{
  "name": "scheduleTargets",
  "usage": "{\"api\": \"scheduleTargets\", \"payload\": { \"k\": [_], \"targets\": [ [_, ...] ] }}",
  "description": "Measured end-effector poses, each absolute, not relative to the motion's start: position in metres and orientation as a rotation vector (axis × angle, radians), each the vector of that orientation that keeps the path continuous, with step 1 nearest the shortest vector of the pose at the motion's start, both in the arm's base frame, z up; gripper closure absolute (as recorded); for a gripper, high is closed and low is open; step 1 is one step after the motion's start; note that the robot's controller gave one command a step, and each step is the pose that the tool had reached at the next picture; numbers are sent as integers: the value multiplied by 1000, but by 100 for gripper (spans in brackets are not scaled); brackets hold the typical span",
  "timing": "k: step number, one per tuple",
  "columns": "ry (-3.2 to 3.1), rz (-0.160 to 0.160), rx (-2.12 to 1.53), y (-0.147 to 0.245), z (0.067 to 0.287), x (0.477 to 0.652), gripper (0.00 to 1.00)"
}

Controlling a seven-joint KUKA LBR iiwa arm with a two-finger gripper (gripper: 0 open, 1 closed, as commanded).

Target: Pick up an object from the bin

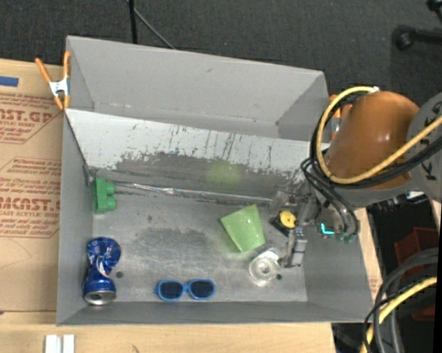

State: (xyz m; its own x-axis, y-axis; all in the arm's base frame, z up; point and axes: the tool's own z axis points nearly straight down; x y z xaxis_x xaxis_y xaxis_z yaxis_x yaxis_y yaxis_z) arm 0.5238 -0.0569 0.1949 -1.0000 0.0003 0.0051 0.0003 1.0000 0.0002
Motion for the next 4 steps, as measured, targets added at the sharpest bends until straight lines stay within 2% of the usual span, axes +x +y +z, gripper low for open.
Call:
{"api": "scheduleTargets", "payload": {
  "k": [1,2,3,4],
  "targets": [
    [-3144,-1,-76,-26,68,585,0],
    [-3114,5,444,-90,101,586,0],
    [-2996,-1,939,-96,99,513,0],
    [-2824,-5,1375,-70,69,523,0]
  ]
}}
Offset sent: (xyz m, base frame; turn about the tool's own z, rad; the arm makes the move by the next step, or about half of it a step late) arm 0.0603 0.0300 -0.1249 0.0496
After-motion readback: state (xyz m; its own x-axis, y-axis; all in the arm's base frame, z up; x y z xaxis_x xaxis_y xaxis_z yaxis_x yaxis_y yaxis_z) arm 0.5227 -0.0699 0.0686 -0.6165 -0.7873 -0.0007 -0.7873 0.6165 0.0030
